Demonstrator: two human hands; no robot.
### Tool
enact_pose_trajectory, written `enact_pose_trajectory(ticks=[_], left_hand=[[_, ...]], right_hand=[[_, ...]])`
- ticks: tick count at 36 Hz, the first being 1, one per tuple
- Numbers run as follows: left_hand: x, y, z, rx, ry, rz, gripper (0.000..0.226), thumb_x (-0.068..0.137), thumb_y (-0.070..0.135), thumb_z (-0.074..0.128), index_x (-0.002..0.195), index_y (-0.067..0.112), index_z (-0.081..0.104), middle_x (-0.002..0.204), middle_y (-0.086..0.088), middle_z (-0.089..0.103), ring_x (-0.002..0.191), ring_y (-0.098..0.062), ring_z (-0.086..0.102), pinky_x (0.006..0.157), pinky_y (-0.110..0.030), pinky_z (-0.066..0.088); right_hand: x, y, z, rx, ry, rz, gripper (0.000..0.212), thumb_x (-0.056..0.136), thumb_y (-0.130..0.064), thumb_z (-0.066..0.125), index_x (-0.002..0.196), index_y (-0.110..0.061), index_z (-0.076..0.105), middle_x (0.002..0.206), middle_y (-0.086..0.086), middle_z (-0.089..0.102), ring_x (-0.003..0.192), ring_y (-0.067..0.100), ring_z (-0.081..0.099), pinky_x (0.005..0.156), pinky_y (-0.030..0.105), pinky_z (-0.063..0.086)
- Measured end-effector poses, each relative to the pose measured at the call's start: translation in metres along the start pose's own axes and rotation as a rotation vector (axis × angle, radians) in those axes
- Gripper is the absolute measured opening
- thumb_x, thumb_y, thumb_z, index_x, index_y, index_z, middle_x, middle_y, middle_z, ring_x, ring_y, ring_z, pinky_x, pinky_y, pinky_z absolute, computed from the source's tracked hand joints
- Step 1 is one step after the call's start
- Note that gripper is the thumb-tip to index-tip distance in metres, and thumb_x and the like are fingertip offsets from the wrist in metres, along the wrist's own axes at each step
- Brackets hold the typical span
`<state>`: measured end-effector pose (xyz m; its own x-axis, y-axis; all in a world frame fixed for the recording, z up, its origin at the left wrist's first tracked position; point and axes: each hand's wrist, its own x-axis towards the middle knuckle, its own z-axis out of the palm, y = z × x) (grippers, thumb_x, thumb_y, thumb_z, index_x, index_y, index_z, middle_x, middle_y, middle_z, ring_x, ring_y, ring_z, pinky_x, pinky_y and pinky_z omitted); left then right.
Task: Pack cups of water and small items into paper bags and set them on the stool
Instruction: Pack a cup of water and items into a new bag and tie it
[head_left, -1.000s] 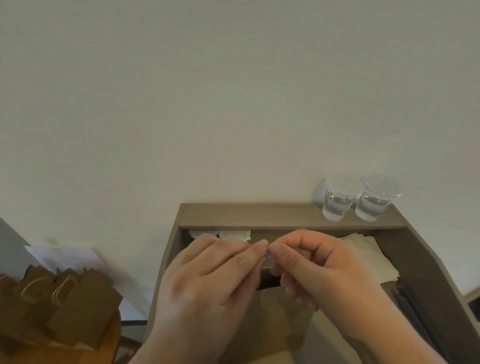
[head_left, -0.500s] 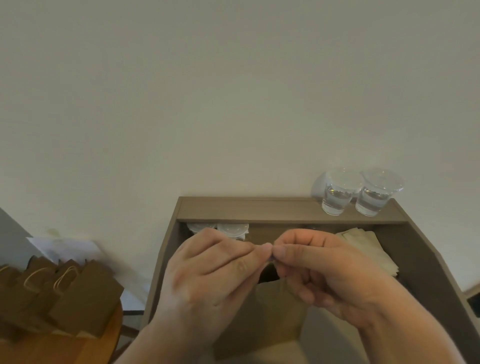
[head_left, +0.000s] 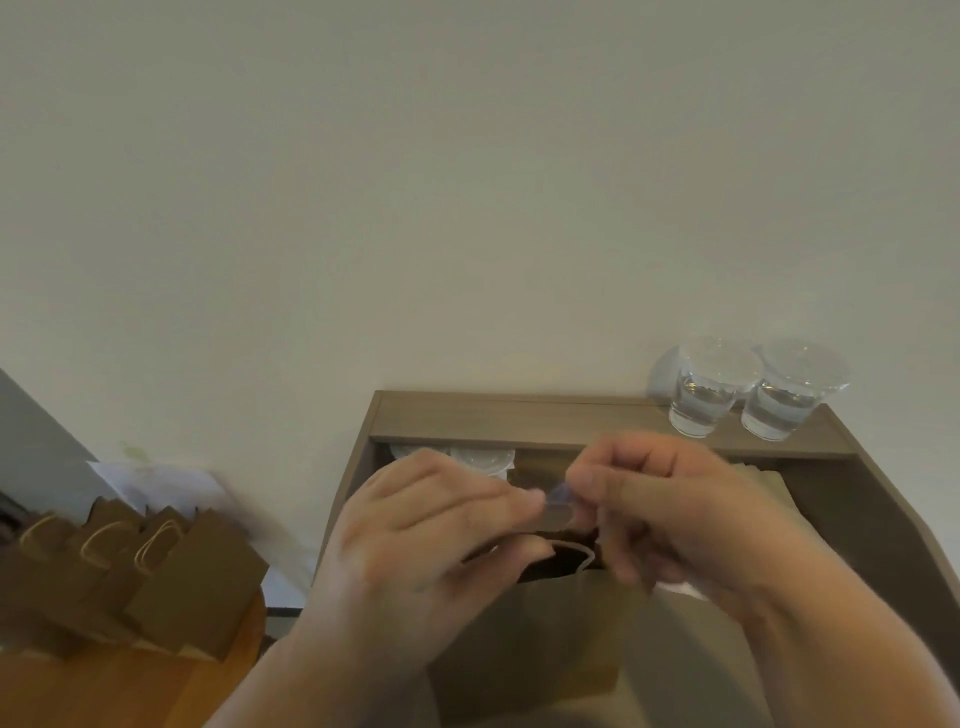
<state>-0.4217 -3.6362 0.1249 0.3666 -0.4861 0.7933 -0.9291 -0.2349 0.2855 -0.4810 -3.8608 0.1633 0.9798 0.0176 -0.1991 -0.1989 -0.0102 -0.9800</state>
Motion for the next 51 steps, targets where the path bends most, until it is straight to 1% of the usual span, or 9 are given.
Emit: enact_pose_trajectory(ticks=[5, 9, 12, 19, 32, 40, 43, 48, 51], left_hand=[[-0.009, -0.004, -0.013, -0.011, -0.366, -0.63, 0.086, 0.061, 0.099, 0.06, 0.136, 0.059, 0.047, 0.135, 0.043, 0.039, 0.132, 0.005, 0.043, 0.11, -0.032, 0.049], [-0.011, -0.012, -0.008, 0.024, -0.793, -0.819, 0.122, 0.049, 0.098, 0.067, 0.153, 0.061, 0.014, 0.158, 0.038, 0.016, 0.15, -0.001, 0.02, 0.128, -0.044, 0.025], [-0.017, -0.017, 0.0, 0.125, -0.949, -0.779, 0.113, 0.06, 0.094, 0.064, 0.155, 0.054, 0.02, 0.159, 0.033, 0.023, 0.149, -0.002, 0.02, 0.129, -0.042, 0.02], [-0.026, -0.029, 0.03, 0.178, -0.795, -0.696, 0.033, 0.091, 0.066, 0.063, 0.112, 0.042, 0.068, 0.108, 0.027, 0.064, 0.108, 0.004, 0.05, 0.111, -0.035, 0.042], [-0.046, -0.036, 0.048, 0.103, -0.545, -0.686, 0.048, 0.084, 0.077, 0.047, 0.095, 0.041, 0.077, 0.09, 0.032, 0.062, 0.106, 0.004, 0.044, 0.1, -0.031, 0.038], [-0.054, -0.035, 0.053, 0.055, -0.433, -0.706, 0.017, 0.089, 0.065, 0.061, 0.079, 0.053, 0.066, 0.085, 0.027, 0.061, 0.108, 0.001, 0.046, 0.098, -0.027, 0.034], [-0.054, -0.033, 0.053, 0.002, -0.419, -0.736, 0.023, 0.091, 0.057, 0.069, 0.071, 0.058, 0.056, 0.084, 0.027, 0.061, 0.107, 0.0, 0.047, 0.099, -0.028, 0.036], [-0.052, -0.033, 0.053, -0.054, -0.428, -0.776, 0.026, 0.09, 0.053, 0.071, 0.069, 0.055, 0.056, 0.101, 0.037, 0.059, 0.106, 0.002, 0.047, 0.099, -0.034, 0.044], [-0.052, -0.035, 0.054, -0.066, -0.412, -0.781, 0.018, 0.089, 0.053, 0.071, 0.074, 0.05, 0.062, 0.098, 0.037, 0.061, 0.104, 0.001, 0.05, 0.095, -0.038, 0.05]], right_hand=[[0.015, -0.001, -0.027, -0.359, 0.57, -0.196, 0.015, 0.093, -0.032, 0.077, 0.08, -0.027, 0.08, 0.073, -0.001, 0.075, 0.057, 0.009, 0.066, 0.064, 0.023, 0.05], [0.038, 0.017, -0.042, -0.54, 0.512, -0.144, 0.012, 0.093, -0.037, 0.077, 0.081, -0.036, 0.082, 0.079, -0.015, 0.076, 0.069, 0.003, 0.069, 0.071, 0.027, 0.055], [0.058, 0.036, -0.04, -0.738, 0.3, -0.06, 0.011, 0.092, -0.043, 0.076, 0.082, -0.043, 0.08, 0.083, -0.029, 0.074, 0.084, -0.009, 0.066, 0.08, 0.027, 0.059], [0.077, 0.041, -0.02, -0.896, -0.164, 0.047, 0.013, 0.092, -0.046, 0.078, 0.083, -0.036, 0.081, 0.08, -0.016, 0.076, 0.077, 0.005, 0.071, 0.072, 0.024, 0.059], [0.07, 0.023, -0.006, -0.992, -0.332, -0.038, 0.013, 0.095, -0.039, 0.073, 0.082, -0.036, 0.076, 0.084, -0.019, 0.073, 0.079, 0.001, 0.069, 0.072, 0.022, 0.054], [0.07, 0.022, -0.001, -1.076, -0.321, -0.053, 0.014, 0.097, -0.039, 0.069, 0.085, -0.038, 0.076, 0.087, -0.022, 0.069, 0.084, -0.002, 0.066, 0.072, 0.019, 0.049], [0.07, 0.025, 0.002, -1.129, -0.324, -0.048, 0.014, 0.096, -0.04, 0.068, 0.085, -0.038, 0.075, 0.085, -0.022, 0.069, 0.082, 0.0, 0.065, 0.071, 0.02, 0.05], [0.071, 0.026, 0.011, -1.205, -0.34, -0.079, 0.016, 0.098, -0.039, 0.066, 0.083, -0.037, 0.07, 0.083, -0.016, 0.066, 0.081, 0.001, 0.062, 0.069, 0.016, 0.042], [0.07, 0.023, 0.013, -1.247, -0.329, -0.093, 0.014, 0.098, -0.039, 0.065, 0.085, -0.036, 0.07, 0.087, -0.015, 0.067, 0.084, 0.002, 0.063, 0.073, 0.02, 0.049]])
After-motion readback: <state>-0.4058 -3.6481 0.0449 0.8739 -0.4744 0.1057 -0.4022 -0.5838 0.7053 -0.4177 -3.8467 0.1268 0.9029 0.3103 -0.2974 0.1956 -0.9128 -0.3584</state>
